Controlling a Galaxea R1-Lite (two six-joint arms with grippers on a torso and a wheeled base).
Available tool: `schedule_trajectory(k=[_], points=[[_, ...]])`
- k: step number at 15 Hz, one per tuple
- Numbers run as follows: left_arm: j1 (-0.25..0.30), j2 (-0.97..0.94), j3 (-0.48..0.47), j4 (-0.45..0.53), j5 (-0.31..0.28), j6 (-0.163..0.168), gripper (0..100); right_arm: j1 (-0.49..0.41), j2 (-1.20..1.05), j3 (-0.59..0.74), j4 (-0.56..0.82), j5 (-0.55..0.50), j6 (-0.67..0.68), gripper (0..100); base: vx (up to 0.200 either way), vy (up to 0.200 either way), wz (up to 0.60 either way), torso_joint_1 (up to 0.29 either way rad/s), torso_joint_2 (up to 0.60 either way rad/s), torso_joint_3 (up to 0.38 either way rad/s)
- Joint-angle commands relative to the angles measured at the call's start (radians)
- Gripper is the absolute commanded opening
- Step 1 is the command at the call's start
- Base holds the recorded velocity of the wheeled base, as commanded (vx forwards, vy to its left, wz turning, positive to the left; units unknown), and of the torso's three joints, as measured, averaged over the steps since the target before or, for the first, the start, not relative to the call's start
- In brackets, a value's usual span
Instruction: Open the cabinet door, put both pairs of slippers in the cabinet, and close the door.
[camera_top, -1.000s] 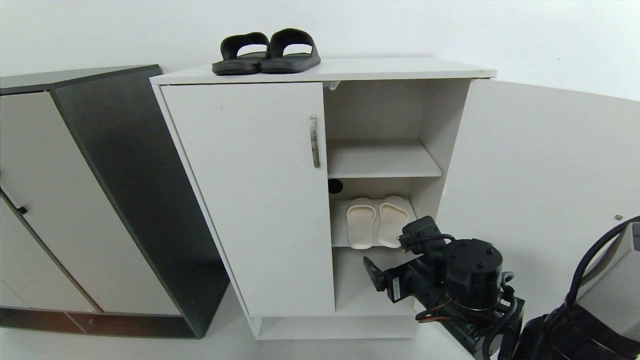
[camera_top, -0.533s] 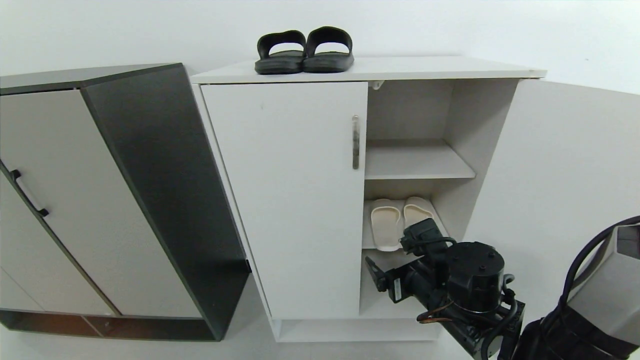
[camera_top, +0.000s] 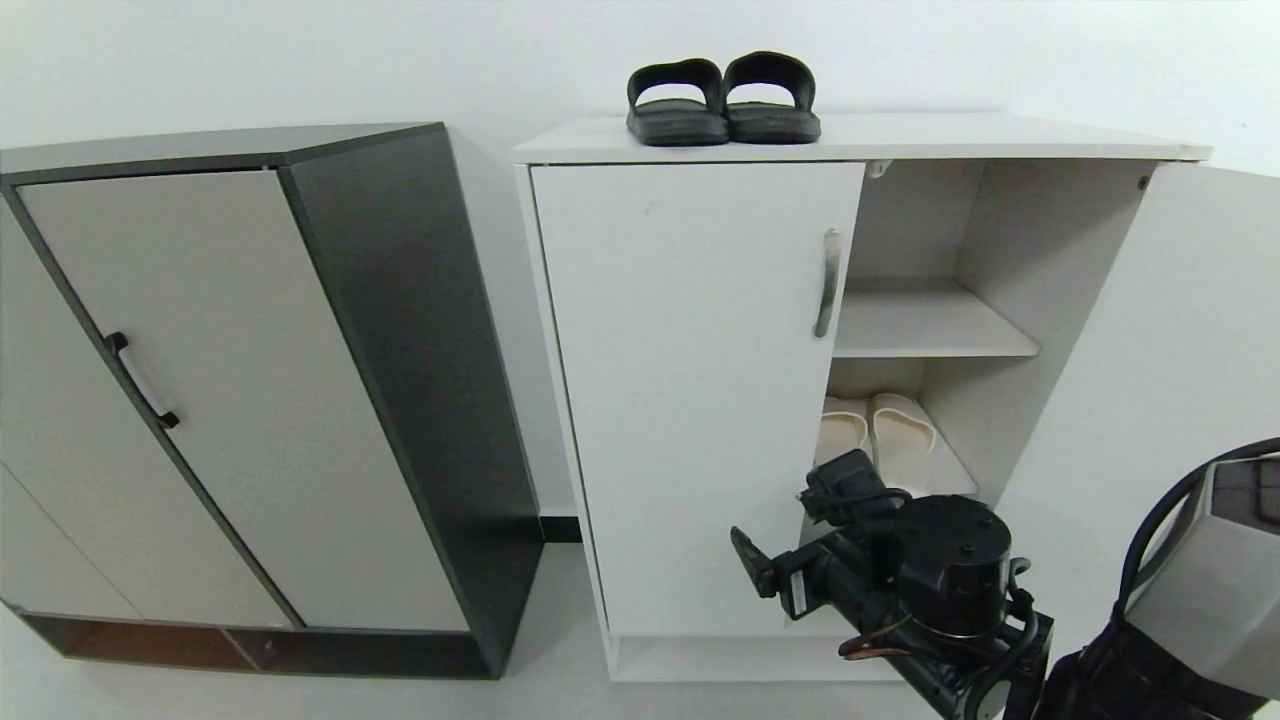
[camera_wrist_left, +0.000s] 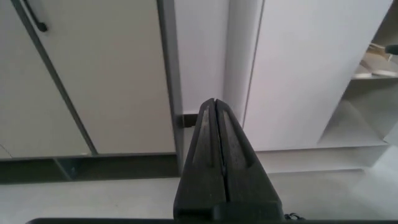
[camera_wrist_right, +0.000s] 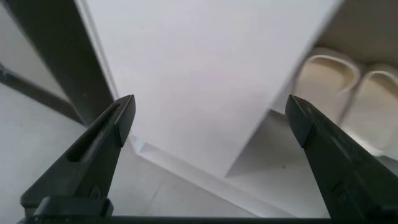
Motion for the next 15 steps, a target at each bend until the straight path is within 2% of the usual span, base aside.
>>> schedule_trajectory(k=[1, 15], points=[[0.001, 0.002, 0.000, -0.001, 0.000, 0.000, 0, -0.002, 0.007, 0.009, -0.001, 0.004, 0.000, 100, 0.000, 0.000, 0.00, 0.000, 0.00, 0.000], [0.001, 0.002, 0.000, -0.001, -0.002, 0.001, 0, -0.001, 0.054, 0.021, -0.060, 0.019, 0.001, 100, 0.000, 0.000, 0.00, 0.000, 0.00, 0.000]])
